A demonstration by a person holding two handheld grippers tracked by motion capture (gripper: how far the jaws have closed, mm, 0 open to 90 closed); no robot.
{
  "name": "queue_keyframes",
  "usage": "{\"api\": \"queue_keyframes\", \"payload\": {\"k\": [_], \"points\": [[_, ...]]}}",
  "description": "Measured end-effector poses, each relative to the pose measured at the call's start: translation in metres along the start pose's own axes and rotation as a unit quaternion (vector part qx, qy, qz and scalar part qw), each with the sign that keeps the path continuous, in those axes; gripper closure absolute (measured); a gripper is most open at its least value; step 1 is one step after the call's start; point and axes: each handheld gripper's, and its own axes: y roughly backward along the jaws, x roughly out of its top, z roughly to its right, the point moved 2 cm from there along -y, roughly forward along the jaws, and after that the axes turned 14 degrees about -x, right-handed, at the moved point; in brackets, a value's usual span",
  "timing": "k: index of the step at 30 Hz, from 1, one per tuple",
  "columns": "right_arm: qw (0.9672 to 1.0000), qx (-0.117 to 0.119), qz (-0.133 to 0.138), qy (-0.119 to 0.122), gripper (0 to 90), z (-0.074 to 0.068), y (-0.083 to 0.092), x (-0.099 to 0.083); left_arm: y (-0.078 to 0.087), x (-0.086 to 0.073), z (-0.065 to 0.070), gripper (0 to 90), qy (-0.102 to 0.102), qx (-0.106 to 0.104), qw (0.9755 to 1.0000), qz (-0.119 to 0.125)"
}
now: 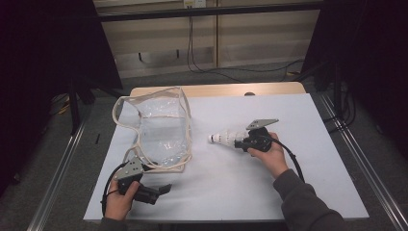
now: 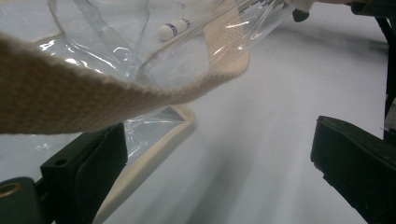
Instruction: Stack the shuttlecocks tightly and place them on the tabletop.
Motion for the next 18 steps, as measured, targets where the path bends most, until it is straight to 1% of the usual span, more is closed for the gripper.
{"api": "queue_keyframes", "payload": {"k": [2,4,6,10,14,18], "points": [[1.0,-0.003,-0.004,-0.002,74.9,0.002,0.001,-0.001,0.0,0.0,0.0,3.7,0.0,0.0,1.0,0.0],[1.0,-0.006,-0.001,-0.006,73.7,0.003,0.002,-0.001,0.0,0.0,0.0,3.7,-0.002,0.0,1.0,0.001],[0.9999,-0.003,-0.001,-0.013,72.4,0.005,0.003,-0.002,0.0,0.0,0.0,3.7,0.0,-0.001,1.0,0.002],[0.9999,-0.005,-0.003,-0.012,66.7,0.006,0.006,-0.005,-0.001,0.0,0.0,3.7,-0.001,0.0,1.0,-0.001],[0.9999,-0.008,-0.001,-0.015,63.1,0.007,0.009,-0.005,-0.001,0.0,0.0,3.7,0.0,0.0,1.0,0.0],[0.9999,-0.009,-0.001,-0.012,60.5,0.007,0.012,-0.005,-0.001,0.0,0.0,3.7,-0.001,0.001,1.0,-0.001]]}}
